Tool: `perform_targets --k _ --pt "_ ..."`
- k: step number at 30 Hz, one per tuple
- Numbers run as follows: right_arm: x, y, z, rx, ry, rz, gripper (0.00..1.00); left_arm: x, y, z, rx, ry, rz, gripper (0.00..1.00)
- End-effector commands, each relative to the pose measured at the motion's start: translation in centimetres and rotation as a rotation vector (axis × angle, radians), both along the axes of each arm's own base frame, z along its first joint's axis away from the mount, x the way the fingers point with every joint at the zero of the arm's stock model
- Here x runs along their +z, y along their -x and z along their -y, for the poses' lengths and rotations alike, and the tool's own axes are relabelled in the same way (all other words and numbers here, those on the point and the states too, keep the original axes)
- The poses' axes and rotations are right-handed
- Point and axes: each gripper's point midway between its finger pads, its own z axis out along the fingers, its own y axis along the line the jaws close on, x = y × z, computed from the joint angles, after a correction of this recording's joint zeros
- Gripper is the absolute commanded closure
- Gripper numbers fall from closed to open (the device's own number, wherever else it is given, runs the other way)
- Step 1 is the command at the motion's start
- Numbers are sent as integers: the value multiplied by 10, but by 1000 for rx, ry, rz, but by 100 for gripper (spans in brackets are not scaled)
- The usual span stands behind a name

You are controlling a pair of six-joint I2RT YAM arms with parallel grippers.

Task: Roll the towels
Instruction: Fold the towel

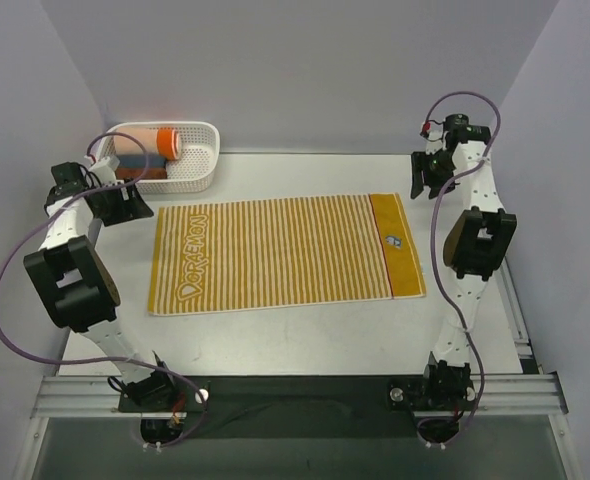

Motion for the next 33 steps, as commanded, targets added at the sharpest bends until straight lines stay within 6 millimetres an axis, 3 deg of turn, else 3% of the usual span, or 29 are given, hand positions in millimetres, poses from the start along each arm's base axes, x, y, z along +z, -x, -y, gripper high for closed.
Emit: perform_targets --k 1,5,12,17,25,33 --pt "-7 -29 -3 -77 -47 69 50 15 -55 -8 93 98 159 23" --pt "-18 -52 -7 -109 -72 132 50 9 -74 -9 132 149 196 25" --pt "-43 -81 -6 -118 -69 183 44 -23 -75 -5 144 138 125 27" --pt "-65 -83 -16 -79 -81 159 44 -31 -75 -5 147 139 101 32" --pt "-92 -86 -14 -84 -20 132 51 -33 -76 -10 141 110 90 34" --pt "-95 -92 -23 -50 24 150 55 -40 -80 -15 146 104 64 34"
